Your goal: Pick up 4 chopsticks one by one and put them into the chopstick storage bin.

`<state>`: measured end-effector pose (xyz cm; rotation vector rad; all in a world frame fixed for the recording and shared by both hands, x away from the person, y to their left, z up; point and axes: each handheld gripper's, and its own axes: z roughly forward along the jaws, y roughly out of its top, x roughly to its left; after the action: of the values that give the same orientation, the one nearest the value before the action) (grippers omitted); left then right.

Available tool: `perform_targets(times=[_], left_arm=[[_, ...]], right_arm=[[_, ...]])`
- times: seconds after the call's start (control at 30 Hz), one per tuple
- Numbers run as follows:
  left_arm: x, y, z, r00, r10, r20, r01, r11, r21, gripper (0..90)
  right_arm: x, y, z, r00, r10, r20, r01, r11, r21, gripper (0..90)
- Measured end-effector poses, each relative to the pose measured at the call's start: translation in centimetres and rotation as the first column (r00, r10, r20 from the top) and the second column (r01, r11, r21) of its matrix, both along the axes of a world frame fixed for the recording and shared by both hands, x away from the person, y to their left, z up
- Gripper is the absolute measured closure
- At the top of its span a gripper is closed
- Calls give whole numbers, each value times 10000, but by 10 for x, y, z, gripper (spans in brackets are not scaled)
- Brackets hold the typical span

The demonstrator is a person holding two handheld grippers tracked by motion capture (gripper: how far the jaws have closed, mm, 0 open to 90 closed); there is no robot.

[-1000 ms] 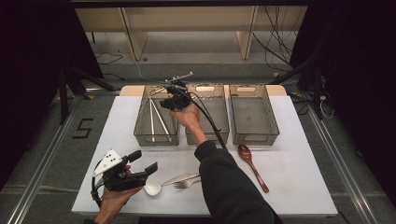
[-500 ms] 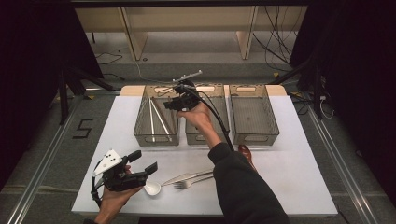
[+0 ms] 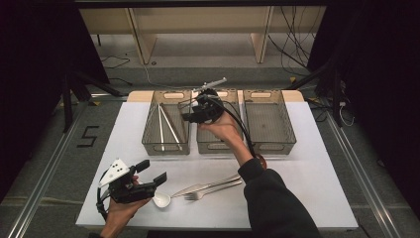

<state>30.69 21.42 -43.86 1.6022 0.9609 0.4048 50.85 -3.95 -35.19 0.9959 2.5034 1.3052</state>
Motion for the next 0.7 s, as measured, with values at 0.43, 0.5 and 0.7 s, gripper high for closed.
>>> perform_targets(times=[0.43,0.5,0.7], left_arm=[[0,0,0,10000,12,-22,-12,10000,62,166],[0,0,0,10000,9,-26,-9,10000,80,166],[1,0,-1,10000,35,-33,-34,9999,110,167]], right_arm=[[-35,-36,5,9990,301,339,-280,9978,-593,399],[-41,-44,5,9991,254,343,-231,9976,-660,391],[-60,-71,4,9997,31,259,-10,9966,-823,375]])
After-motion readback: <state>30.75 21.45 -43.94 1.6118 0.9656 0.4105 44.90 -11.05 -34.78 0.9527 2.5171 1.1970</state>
